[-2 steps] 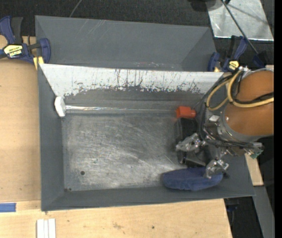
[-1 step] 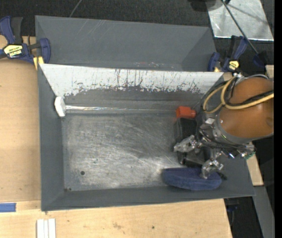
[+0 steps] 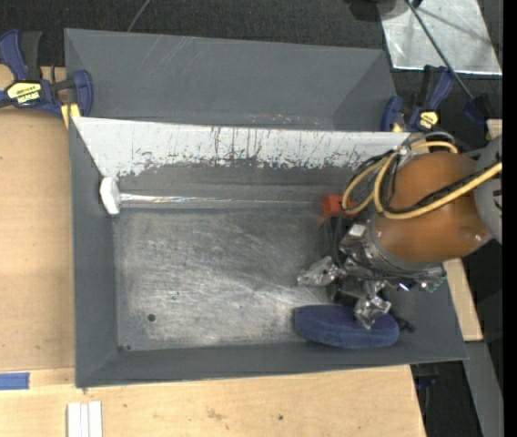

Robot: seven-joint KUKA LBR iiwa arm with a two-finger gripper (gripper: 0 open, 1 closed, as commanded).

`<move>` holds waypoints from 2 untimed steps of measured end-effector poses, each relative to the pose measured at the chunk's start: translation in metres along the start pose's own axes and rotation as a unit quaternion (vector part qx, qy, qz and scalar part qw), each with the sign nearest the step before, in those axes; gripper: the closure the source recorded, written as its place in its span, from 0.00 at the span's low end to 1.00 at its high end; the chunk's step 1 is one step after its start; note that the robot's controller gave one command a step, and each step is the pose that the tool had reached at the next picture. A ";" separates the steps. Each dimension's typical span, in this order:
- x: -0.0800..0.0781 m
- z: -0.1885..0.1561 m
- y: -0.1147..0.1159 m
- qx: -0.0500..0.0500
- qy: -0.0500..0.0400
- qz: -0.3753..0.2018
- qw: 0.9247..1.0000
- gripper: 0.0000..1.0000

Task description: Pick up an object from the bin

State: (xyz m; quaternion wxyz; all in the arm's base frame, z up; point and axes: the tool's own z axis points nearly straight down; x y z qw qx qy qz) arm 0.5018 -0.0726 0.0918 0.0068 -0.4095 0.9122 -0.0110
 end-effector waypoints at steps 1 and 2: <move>0.004 0.001 0.001 -0.003 0.004 0.003 1.000 1.00; -0.005 -0.133 0.005 -0.008 -0.002 -0.017 1.000 1.00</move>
Offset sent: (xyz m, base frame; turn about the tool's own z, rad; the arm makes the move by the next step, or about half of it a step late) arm 0.0000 0.0000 0.0000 0.0000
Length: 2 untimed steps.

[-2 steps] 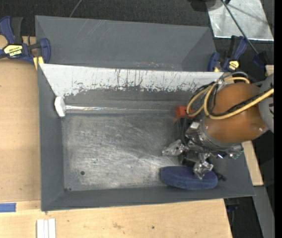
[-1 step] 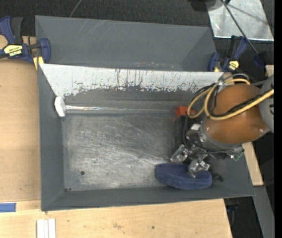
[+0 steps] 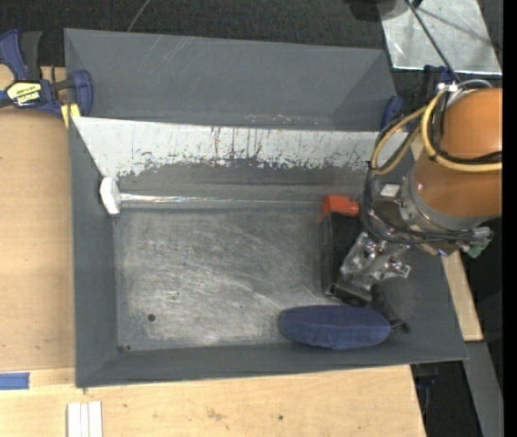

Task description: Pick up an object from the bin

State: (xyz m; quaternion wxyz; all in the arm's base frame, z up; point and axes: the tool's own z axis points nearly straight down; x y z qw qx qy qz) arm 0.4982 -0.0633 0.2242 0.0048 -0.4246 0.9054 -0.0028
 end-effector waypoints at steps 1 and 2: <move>0.001 0.004 0.001 -0.004 0.002 0.001 1.000 0.00; 0.023 0.108 -0.013 -0.004 0.003 0.071 0.997 0.00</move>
Offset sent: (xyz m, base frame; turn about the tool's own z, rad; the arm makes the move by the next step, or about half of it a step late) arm 0.0000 0.0000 0.0000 0.0000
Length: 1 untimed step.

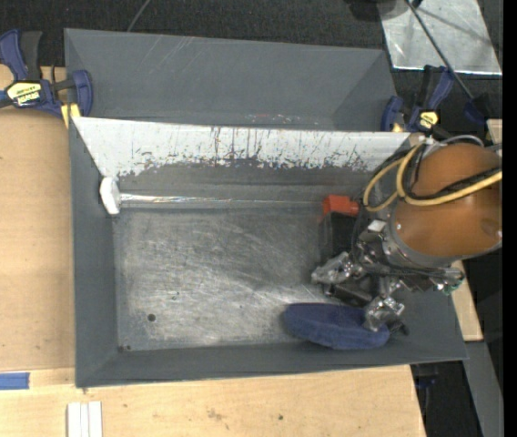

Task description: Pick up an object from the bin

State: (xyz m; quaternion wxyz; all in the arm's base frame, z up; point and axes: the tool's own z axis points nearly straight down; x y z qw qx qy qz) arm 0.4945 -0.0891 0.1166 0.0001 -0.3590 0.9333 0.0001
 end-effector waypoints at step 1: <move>-0.006 0.034 -0.003 0.013 -0.009 0.184 0.983 0.00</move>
Offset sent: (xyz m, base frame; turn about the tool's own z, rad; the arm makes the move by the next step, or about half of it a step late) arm -0.0048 0.0076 -0.0466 0.3720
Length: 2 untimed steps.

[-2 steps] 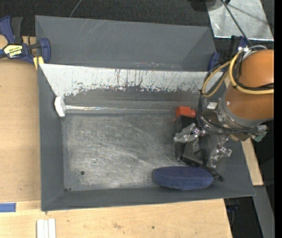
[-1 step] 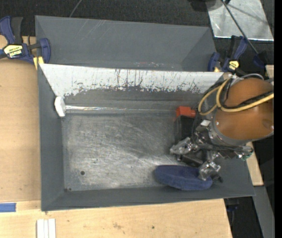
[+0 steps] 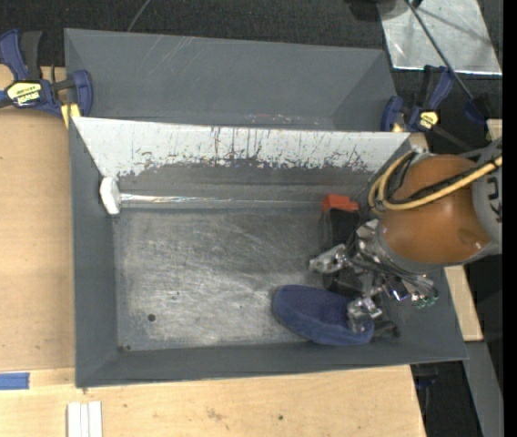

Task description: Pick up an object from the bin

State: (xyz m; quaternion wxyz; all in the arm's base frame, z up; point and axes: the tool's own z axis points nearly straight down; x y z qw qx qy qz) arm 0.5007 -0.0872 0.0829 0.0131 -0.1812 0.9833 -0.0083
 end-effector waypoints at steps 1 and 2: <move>0.002 0.000 0.000 -0.001 0.004 0.000 1.000 1.00; -0.013 -0.119 0.027 -0.010 0.005 -0.210 0.978 1.00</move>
Offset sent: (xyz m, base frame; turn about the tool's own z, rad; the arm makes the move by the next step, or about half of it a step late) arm 0.0000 0.0000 0.0000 0.0000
